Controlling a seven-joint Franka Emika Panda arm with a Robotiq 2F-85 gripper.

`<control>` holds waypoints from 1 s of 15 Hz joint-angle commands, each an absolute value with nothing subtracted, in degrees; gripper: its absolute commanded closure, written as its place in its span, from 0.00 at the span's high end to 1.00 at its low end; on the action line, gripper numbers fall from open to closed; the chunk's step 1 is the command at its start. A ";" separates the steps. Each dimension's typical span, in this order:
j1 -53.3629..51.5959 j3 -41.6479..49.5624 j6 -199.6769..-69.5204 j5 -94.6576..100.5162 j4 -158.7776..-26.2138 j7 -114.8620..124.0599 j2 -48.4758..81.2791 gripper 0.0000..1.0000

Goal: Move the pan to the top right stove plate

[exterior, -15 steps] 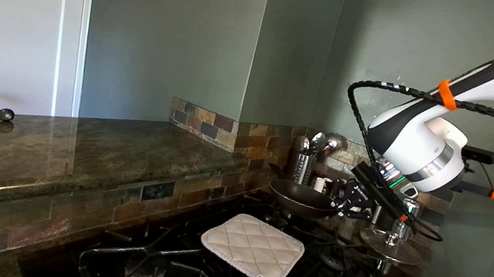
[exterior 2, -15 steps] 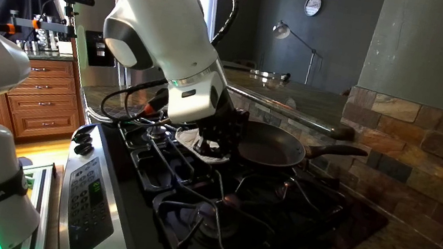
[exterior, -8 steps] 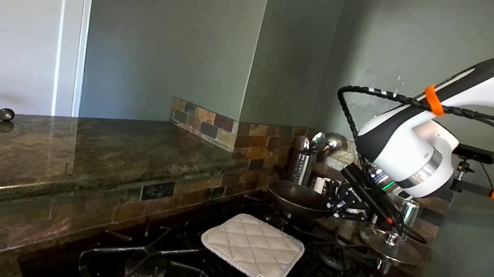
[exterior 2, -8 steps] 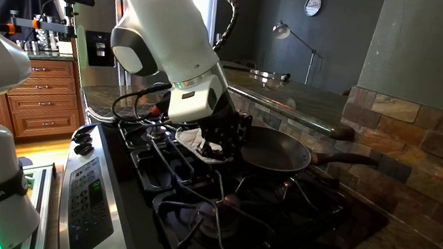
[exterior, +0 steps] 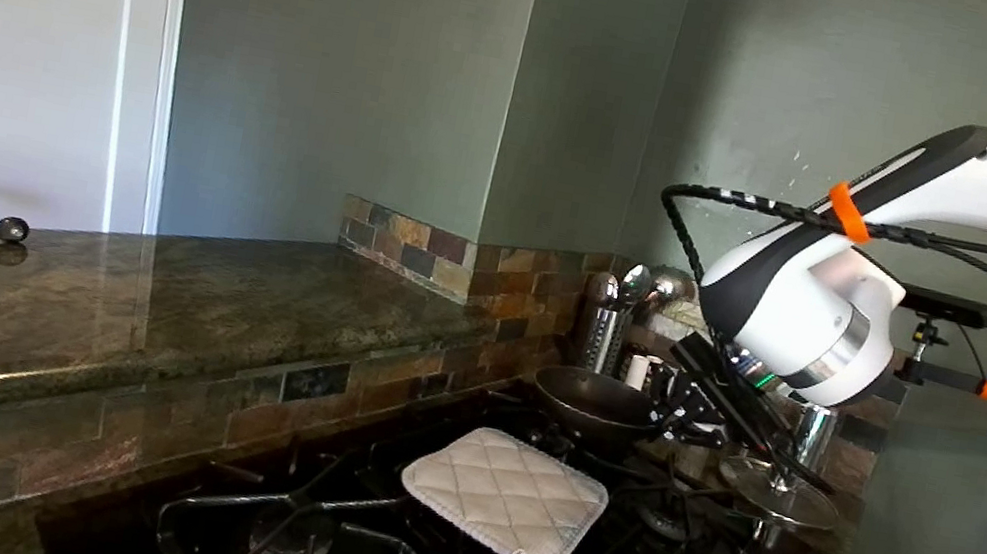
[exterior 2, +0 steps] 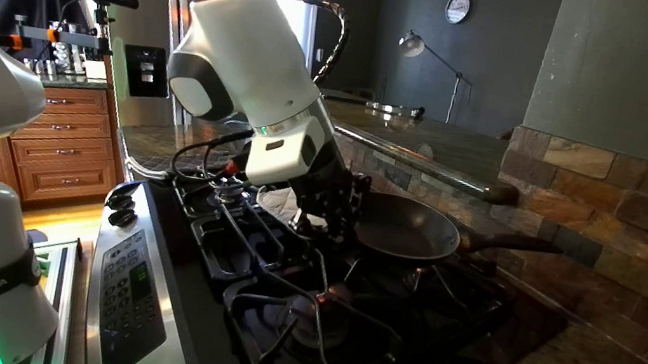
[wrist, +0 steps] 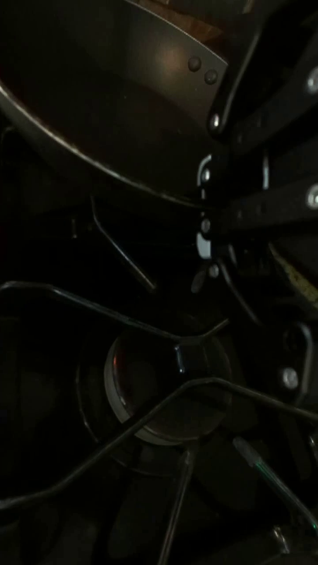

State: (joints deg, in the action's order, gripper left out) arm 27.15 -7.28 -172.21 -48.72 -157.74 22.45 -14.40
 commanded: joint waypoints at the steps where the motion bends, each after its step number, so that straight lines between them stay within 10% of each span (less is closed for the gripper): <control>1: 28.13 -9.25 -175.94 -47.86 -157.41 26.16 -12.93 0.02; 15: 28.18 -11.16 -181.21 -45.47 -152.08 29.36 -4.45 0.02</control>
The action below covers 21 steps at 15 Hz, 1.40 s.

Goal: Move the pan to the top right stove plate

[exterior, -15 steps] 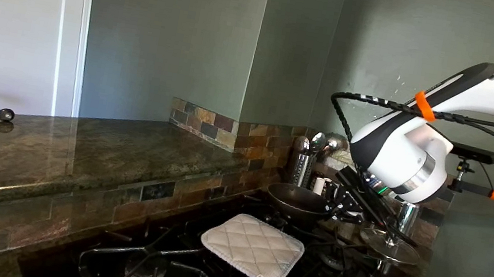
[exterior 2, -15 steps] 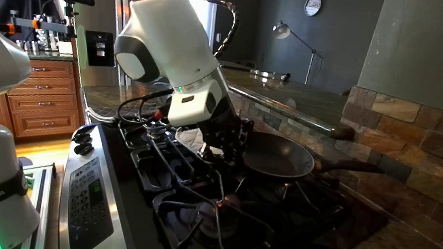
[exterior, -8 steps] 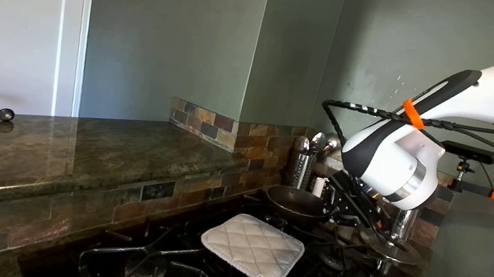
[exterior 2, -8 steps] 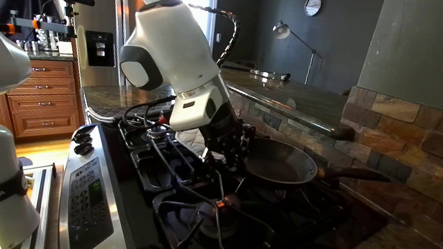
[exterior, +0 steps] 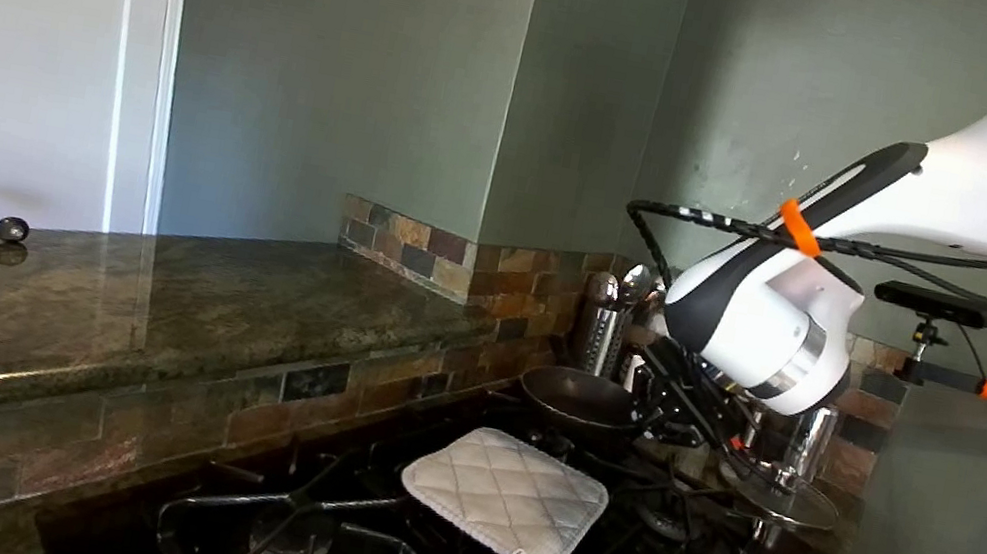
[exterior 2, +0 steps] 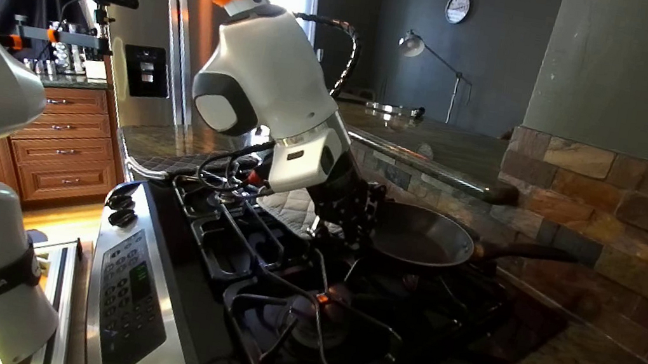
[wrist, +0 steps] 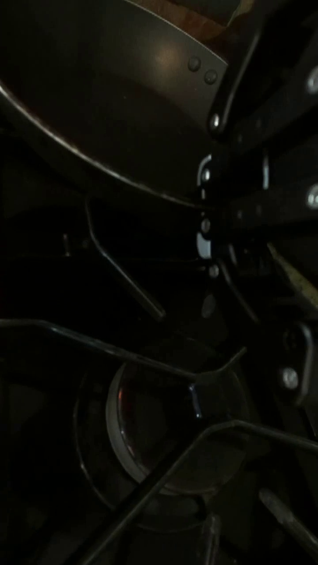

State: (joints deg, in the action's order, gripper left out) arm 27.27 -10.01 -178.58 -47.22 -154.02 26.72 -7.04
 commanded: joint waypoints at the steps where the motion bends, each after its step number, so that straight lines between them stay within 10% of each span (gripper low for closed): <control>1: 28.02 -11.06 -181.35 -45.22 -151.67 29.58 -3.88 0.02; 16: 19.77 -3.43 -185.09 -45.76 -148.99 31.04 1.35 0.02; 17: 18.98 -2.64 -184.89 -45.68 -148.81 30.87 1.46 0.32; 21: 13.99 1.78 -184.98 -45.80 -147.90 30.86 2.16 0.41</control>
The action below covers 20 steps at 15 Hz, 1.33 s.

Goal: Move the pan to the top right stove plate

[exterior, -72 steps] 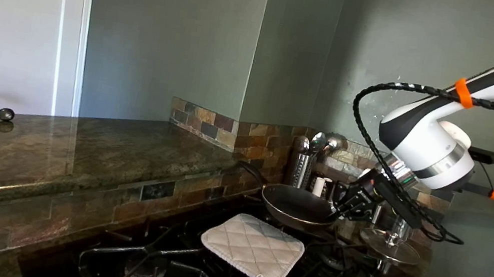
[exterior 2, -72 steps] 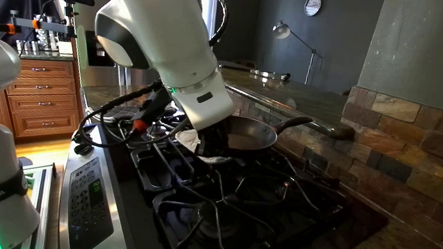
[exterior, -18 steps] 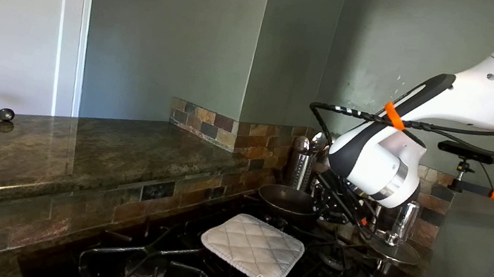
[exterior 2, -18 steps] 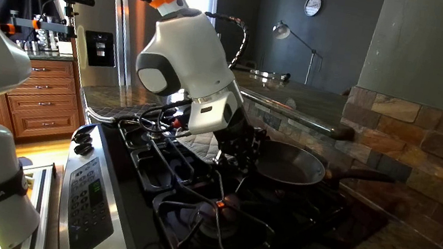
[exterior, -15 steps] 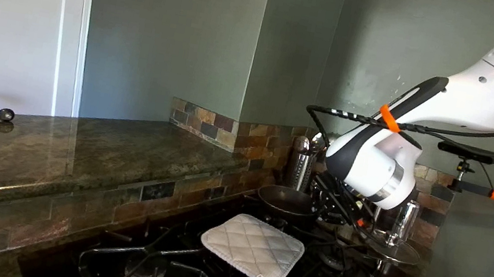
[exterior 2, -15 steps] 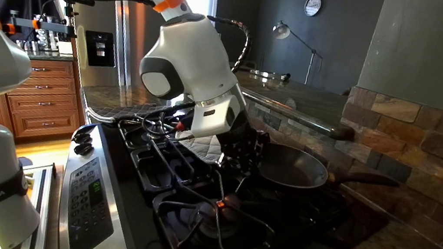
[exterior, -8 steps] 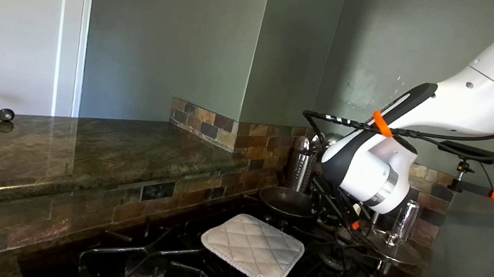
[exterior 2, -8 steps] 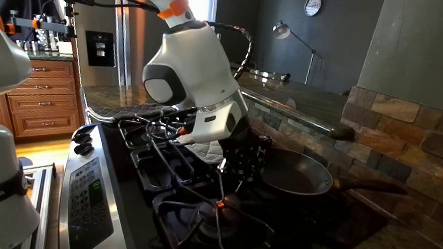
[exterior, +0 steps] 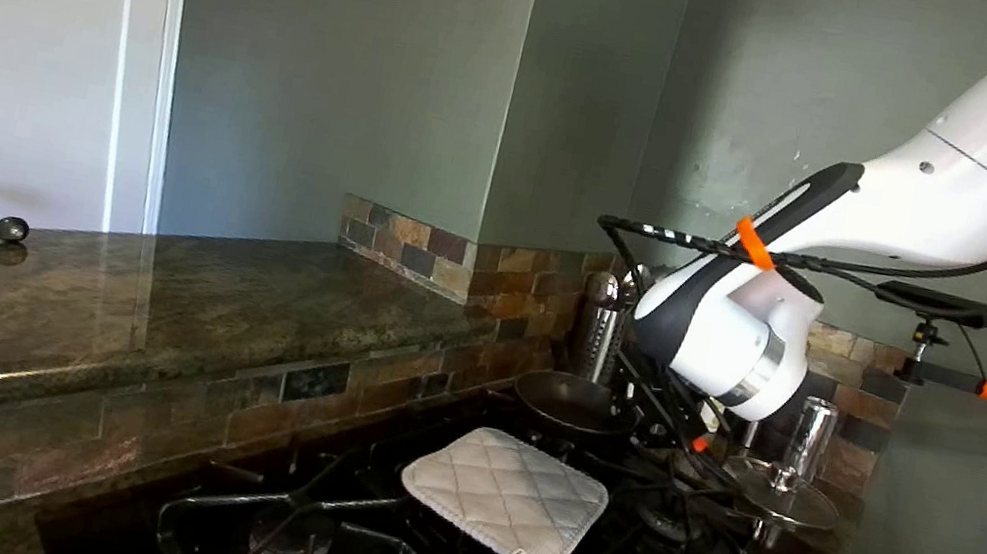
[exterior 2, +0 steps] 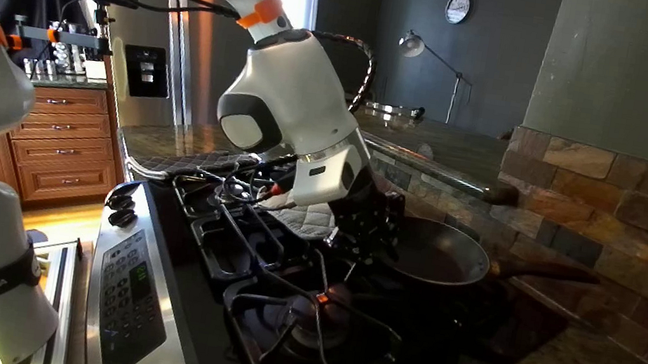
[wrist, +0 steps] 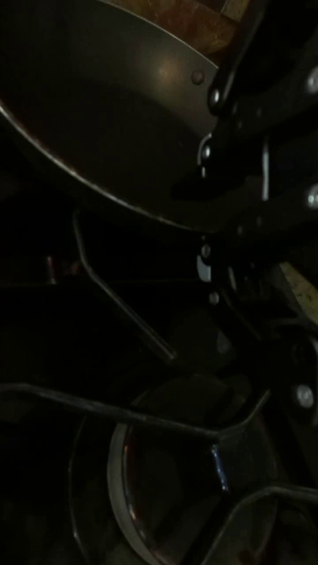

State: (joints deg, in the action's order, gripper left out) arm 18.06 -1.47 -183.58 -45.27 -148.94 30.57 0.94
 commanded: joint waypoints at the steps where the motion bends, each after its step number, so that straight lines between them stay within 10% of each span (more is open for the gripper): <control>1: 13.17 2.47 -185.02 -45.76 -147.66 30.79 2.33 0.43; 9: 10.15 5.19 -182.74 -45.53 -148.24 29.96 0.60 1.00; 20: 17.04 4.60 -166.54 -20.97 -154.51 35.73 -11.33 1.00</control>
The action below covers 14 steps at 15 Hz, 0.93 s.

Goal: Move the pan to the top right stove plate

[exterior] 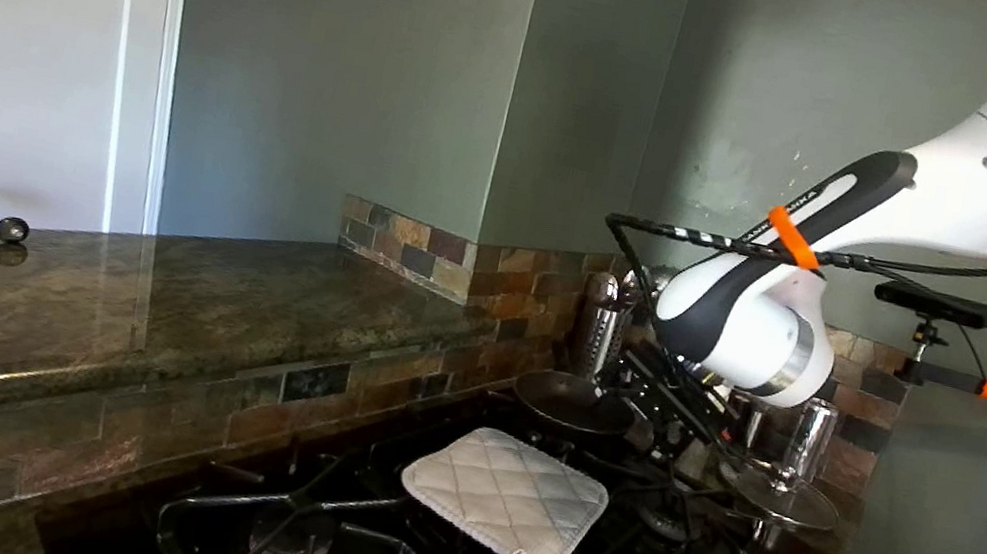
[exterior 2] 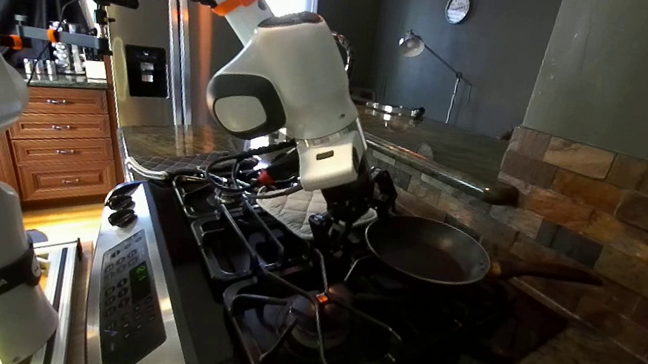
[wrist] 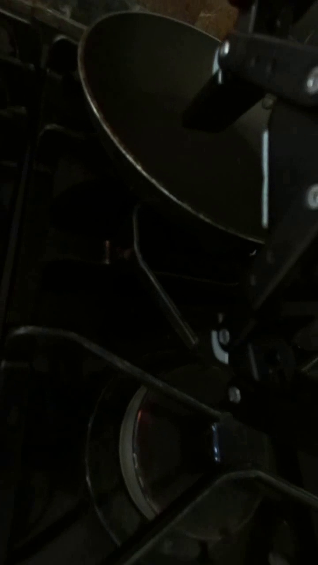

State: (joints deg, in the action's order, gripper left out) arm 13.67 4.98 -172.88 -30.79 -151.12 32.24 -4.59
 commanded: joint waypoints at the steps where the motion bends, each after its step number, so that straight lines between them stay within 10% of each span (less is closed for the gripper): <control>1: 19.15 3.88 -164.62 -15.91 -154.57 38.16 -12.57 1.00; 14: 24.12 4.03 -137.18 10.70 -145.39 24.64 -27.01 1.00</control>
State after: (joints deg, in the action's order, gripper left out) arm 22.54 5.03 -140.35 5.31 -146.96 26.67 -25.98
